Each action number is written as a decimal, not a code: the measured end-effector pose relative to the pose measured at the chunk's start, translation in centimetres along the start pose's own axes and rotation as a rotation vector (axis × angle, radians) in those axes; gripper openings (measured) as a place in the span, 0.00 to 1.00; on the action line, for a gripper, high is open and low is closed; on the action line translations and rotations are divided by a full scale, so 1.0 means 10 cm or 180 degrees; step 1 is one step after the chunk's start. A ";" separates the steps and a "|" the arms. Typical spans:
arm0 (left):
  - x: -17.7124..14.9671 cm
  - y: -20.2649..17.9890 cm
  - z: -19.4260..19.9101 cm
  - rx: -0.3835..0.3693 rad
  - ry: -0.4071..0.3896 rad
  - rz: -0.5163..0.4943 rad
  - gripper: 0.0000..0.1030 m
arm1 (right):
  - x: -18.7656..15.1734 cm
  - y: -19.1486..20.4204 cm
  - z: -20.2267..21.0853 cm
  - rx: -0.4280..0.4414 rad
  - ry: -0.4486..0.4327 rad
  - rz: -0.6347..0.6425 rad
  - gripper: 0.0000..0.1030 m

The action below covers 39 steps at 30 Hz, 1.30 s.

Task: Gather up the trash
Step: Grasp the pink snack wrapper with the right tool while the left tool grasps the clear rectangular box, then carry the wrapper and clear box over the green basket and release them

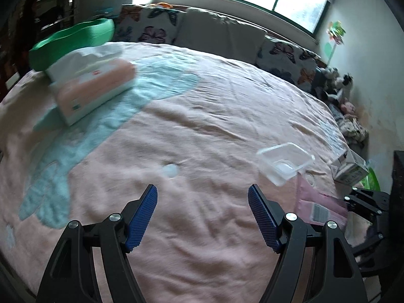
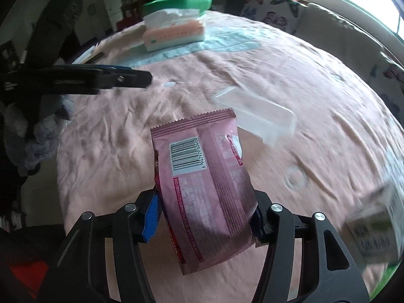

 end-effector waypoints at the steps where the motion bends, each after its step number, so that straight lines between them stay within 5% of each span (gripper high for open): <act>1: 0.02 -0.07 -0.03 -0.0017 0.0005 -0.0052 0.70 | -0.04 -0.01 0.05 0.0014 -0.0032 -0.0037 0.56; 13: 0.11 -0.86 -0.26 -0.0311 0.0017 -0.0881 0.81 | -0.59 -0.13 0.60 -0.0240 -0.0245 -0.0432 0.56; 23: 0.16 -1.40 -0.58 -0.0289 0.0053 -0.1591 0.81 | -1.10 -0.49 1.24 -0.0656 -0.0660 -0.1060 0.56; 27: 0.15 -1.47 -0.67 -0.0251 0.0093 -0.1662 0.78 | -1.32 -0.66 1.50 -0.0837 -0.0796 -0.1312 0.56; 32: 0.13 -1.47 -0.73 -0.0226 0.0109 -0.1628 0.60 | -1.59 -0.85 1.77 -0.1068 -0.0944 -0.1582 0.56; 39: 0.15 -1.44 -0.57 -0.0290 0.0052 -0.1424 0.56 | -1.93 -1.15 2.06 -0.1372 -0.1066 -0.1948 0.56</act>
Point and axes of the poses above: each gripper's, at about its wrist camera, not at the fingertips, and z roughly against the way its jaws point, y to its left, x to its top, the point moved 3 cm from there along -z, roughly the way its jaws point, and after that the axes turned 9 degrees about x, right-handed, at the moved point
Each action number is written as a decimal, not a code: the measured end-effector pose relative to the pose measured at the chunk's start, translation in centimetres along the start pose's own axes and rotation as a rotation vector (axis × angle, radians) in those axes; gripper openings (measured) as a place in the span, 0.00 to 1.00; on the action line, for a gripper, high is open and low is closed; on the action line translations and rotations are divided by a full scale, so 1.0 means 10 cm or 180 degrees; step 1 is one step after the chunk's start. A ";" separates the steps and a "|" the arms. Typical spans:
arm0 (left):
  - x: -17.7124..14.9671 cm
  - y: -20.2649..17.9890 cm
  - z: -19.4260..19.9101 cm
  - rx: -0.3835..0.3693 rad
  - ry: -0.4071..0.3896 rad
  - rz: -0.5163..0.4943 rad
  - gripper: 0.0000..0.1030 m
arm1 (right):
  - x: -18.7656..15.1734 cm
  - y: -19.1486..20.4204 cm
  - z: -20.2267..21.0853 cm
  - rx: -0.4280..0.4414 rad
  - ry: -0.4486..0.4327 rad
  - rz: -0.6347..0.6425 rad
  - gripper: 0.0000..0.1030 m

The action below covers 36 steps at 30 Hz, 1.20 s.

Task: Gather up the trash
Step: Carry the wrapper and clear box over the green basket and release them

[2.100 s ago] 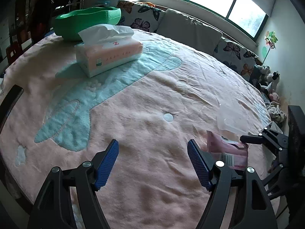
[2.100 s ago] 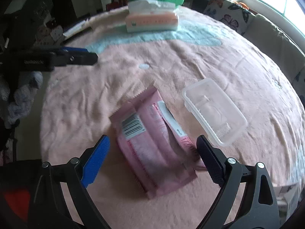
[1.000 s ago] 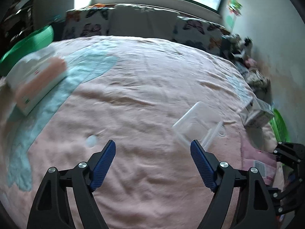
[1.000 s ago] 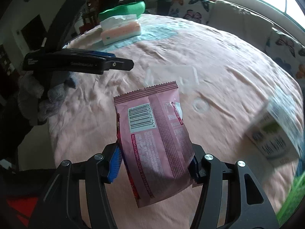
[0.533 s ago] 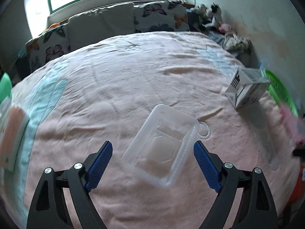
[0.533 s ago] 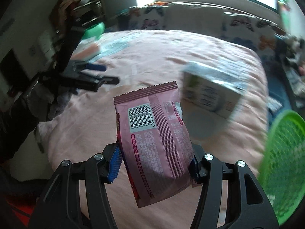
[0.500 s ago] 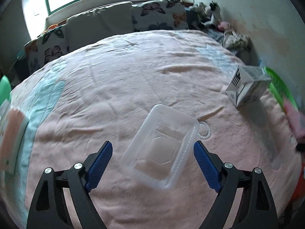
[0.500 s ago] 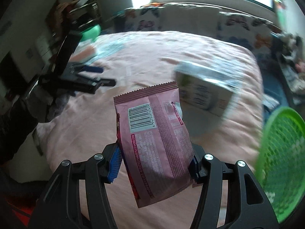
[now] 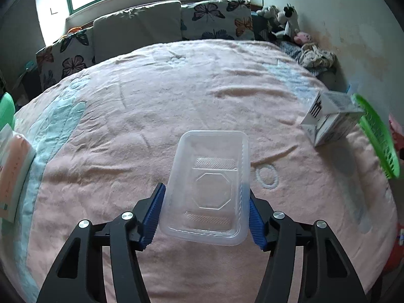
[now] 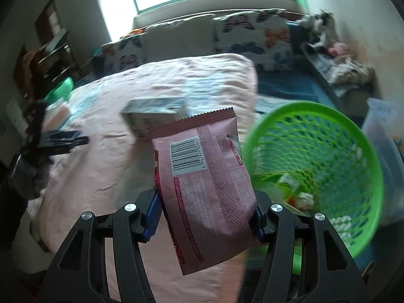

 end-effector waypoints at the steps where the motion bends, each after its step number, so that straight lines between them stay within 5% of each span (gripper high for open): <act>1: -0.01 -0.01 0.04 -0.0020 -0.0014 0.0015 0.56 | 0.00 -0.07 0.02 -0.0053 -0.0012 -0.0039 0.56; 14: 0.23 -0.61 0.74 -0.0340 -0.0387 -0.0153 0.55 | -0.05 -0.96 0.06 -0.0701 -0.0078 -0.0448 0.62; 19: 0.39 -1.04 0.84 -0.0491 -0.0410 -0.0306 0.56 | -0.08 -1.14 0.07 -0.0702 -0.0174 -0.0589 0.78; 36: 0.69 -2.82 0.66 -0.0906 -0.0210 -0.0883 0.56 | -0.47 -1.23 0.76 -0.0596 -0.0489 -0.0734 0.78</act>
Point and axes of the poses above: each gripper's, at about its wrist camera, not at the fingertips, and z roughly against the way its jaws point, y to its left, x to its top, the point moved 3 cm from there along -z, roughly the way its jaws point, and after that the axes turned 9 degrees about x, right-handed, at the moved point
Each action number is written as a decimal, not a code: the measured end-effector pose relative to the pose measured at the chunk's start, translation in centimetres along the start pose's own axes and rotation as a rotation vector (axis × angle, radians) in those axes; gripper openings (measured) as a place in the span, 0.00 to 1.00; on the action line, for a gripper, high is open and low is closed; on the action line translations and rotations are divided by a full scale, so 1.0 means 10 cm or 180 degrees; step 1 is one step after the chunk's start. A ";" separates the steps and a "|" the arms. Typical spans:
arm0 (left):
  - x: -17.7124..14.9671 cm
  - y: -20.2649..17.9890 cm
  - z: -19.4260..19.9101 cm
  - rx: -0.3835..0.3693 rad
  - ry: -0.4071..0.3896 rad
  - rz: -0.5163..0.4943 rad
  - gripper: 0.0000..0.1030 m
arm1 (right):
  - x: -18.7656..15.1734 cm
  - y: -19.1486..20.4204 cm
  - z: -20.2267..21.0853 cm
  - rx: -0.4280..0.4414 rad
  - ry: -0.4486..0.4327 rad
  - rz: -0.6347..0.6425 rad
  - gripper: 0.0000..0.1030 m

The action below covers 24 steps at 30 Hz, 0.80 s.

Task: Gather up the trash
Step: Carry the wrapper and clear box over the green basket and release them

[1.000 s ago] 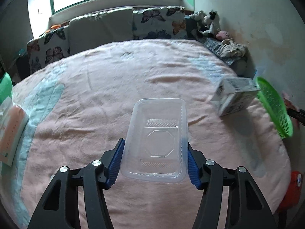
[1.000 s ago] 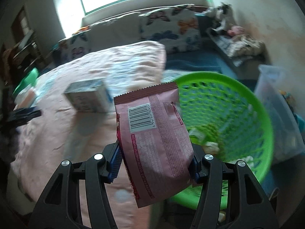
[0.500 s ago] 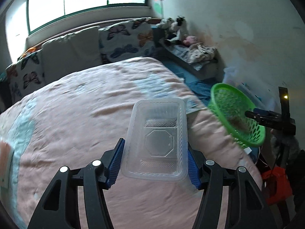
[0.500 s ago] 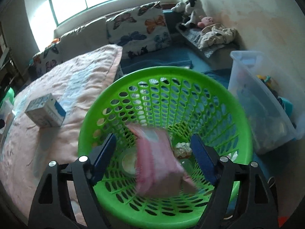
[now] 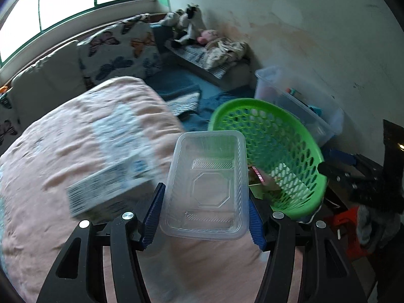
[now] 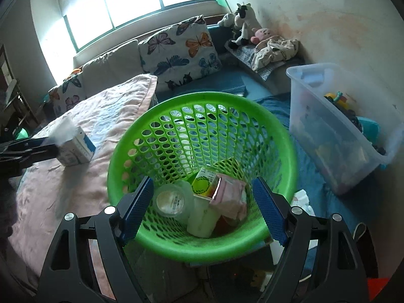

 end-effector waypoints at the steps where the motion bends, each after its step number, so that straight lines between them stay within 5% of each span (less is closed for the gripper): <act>1: 0.02 -0.07 -0.04 -0.0017 0.0021 -0.0016 0.56 | -0.01 -0.01 0.02 0.0022 -0.0006 -0.0013 0.78; 12: 0.15 -0.69 -0.42 -0.0089 0.0156 -0.0157 0.56 | -0.19 -0.12 0.18 0.0096 -0.0046 -0.0146 0.78; 24: 0.08 -0.69 -0.46 -0.0086 0.0158 -0.0092 0.61 | -0.25 -0.21 0.21 0.0082 -0.0040 -0.0237 0.78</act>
Point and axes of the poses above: each gripper's, at about its wrist camera, not at the fingertips, and z roughly against the way its jaws point, y to its left, x to its top, the point moved 3 cm from there along -z, roughly the way its jaws point, and after that the axes turned 9 degrees about x, right-handed, at the moved point
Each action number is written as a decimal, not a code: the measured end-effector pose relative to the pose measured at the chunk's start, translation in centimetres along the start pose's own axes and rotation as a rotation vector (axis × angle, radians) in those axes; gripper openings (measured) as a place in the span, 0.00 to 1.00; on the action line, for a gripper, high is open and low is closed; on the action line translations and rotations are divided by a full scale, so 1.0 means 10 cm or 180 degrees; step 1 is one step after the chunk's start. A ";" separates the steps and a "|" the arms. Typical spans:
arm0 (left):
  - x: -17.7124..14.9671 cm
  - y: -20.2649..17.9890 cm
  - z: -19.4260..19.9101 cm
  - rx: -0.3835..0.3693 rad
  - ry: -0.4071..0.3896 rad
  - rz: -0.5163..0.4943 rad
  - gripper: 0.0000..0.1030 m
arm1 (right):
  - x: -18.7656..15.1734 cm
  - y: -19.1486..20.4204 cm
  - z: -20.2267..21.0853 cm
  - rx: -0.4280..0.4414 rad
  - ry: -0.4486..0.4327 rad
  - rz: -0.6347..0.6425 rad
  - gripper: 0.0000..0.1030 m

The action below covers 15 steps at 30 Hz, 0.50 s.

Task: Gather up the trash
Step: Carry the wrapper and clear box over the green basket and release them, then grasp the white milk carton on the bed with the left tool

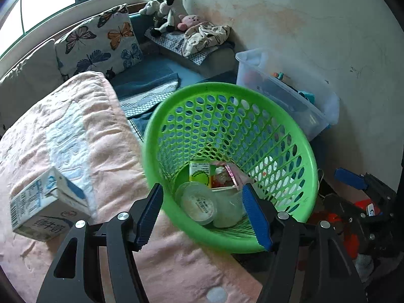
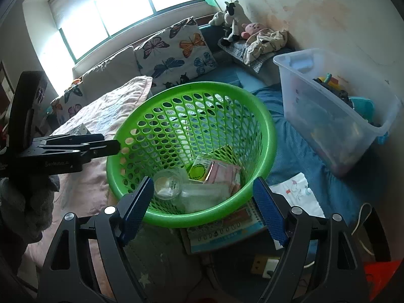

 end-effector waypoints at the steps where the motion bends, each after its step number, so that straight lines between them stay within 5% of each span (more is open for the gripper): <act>1: -0.01 0.05 0.03 0.0000 -0.0020 0.0037 0.61 | 0.00 0.01 0.00 0.0004 0.0000 -0.0005 0.78; 10: -0.01 0.49 0.24 0.0357 -0.0226 -0.0111 0.61 | 0.02 0.16 -0.06 0.0076 0.0034 0.0058 0.78; 15: 0.01 0.88 0.32 0.0562 -0.0287 -0.0208 0.72 | 0.05 0.27 -0.11 0.0122 0.0074 0.0116 0.78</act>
Point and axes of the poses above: each gripper's, at about its wrist camera, not at the fingertips, and z roughly against the way its jaws point, y to its left, x to its top, the point moved 3 cm from there along -z, roughly the way its jaws point, and after that the axes turned 9 degrees about x, right-handed, at the moved point
